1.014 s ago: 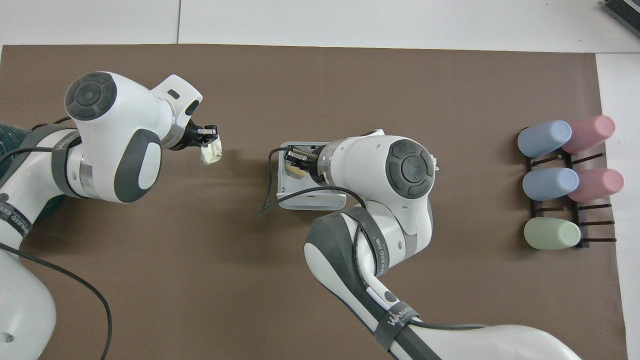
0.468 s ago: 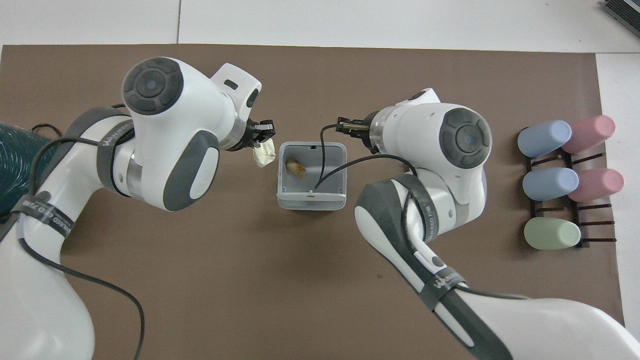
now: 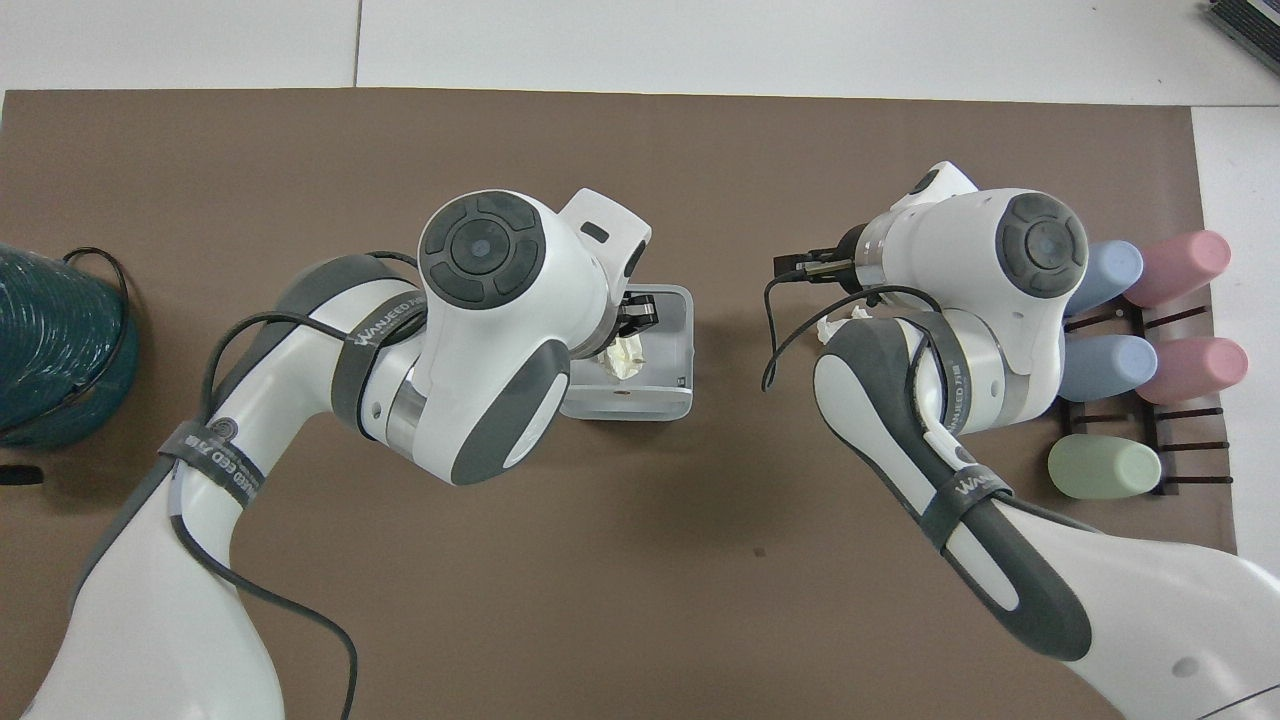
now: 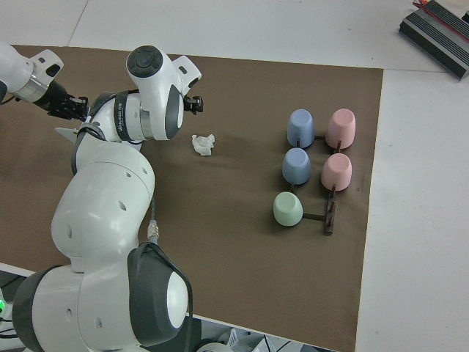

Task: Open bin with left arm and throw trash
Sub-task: 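Drop the tissue in the bin while the right gripper reaches the white paper, then grasp the white paper with the right gripper while the left arm retracts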

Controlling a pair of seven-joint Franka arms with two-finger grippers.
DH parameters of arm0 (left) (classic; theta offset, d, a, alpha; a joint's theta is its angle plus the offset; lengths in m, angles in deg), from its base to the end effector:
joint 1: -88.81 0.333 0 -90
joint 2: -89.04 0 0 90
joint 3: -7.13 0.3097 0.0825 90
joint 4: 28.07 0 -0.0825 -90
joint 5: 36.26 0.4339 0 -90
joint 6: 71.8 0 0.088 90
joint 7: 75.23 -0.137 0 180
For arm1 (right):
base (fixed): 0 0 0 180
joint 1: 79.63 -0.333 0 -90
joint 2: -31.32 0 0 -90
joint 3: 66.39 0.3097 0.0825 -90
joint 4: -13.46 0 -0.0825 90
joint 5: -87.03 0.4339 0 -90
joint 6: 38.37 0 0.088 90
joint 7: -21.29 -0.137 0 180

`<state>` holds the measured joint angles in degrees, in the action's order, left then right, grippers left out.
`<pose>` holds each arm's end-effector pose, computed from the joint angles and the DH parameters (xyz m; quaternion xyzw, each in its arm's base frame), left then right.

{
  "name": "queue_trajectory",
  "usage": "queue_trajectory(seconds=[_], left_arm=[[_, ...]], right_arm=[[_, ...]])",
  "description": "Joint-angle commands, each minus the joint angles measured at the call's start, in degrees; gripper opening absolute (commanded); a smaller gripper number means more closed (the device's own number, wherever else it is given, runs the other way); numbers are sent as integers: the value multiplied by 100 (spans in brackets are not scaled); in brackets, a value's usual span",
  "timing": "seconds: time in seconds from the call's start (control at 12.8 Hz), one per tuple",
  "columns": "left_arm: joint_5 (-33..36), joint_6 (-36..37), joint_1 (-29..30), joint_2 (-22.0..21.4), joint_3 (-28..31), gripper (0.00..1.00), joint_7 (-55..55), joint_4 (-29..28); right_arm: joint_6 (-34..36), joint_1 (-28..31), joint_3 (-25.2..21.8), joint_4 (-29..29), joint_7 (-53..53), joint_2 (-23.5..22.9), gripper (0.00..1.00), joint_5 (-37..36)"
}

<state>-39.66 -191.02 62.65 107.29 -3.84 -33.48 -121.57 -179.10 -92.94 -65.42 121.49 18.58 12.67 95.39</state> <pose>0.5726 -0.4260 0.3969 0.9943 0.0595 0.0166 0.0864 0.6712 0.1732 0.2957 -0.9898 -0.0489 -0.1124 0.0727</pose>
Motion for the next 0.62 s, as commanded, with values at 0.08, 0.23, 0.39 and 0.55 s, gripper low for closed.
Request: queue_trajectory(seconds=[0.08,0.23,0.39,0.55], left_arm=[[32,75,-144,-50,86,38,53,-177],[32,119,-91,-32,94,73,35,-89],[32,128,-65,3,103,79,17,16],[32,198,-38,-6,129,79,9,147]], right_arm=[[-60,180,61,596,139,178,94,-300],[-25,320,52,762,156,213,94,-387],[-33,373,52,1017,147,274,94,-642],[-68,409,52,1123,147,274,94,-661]])
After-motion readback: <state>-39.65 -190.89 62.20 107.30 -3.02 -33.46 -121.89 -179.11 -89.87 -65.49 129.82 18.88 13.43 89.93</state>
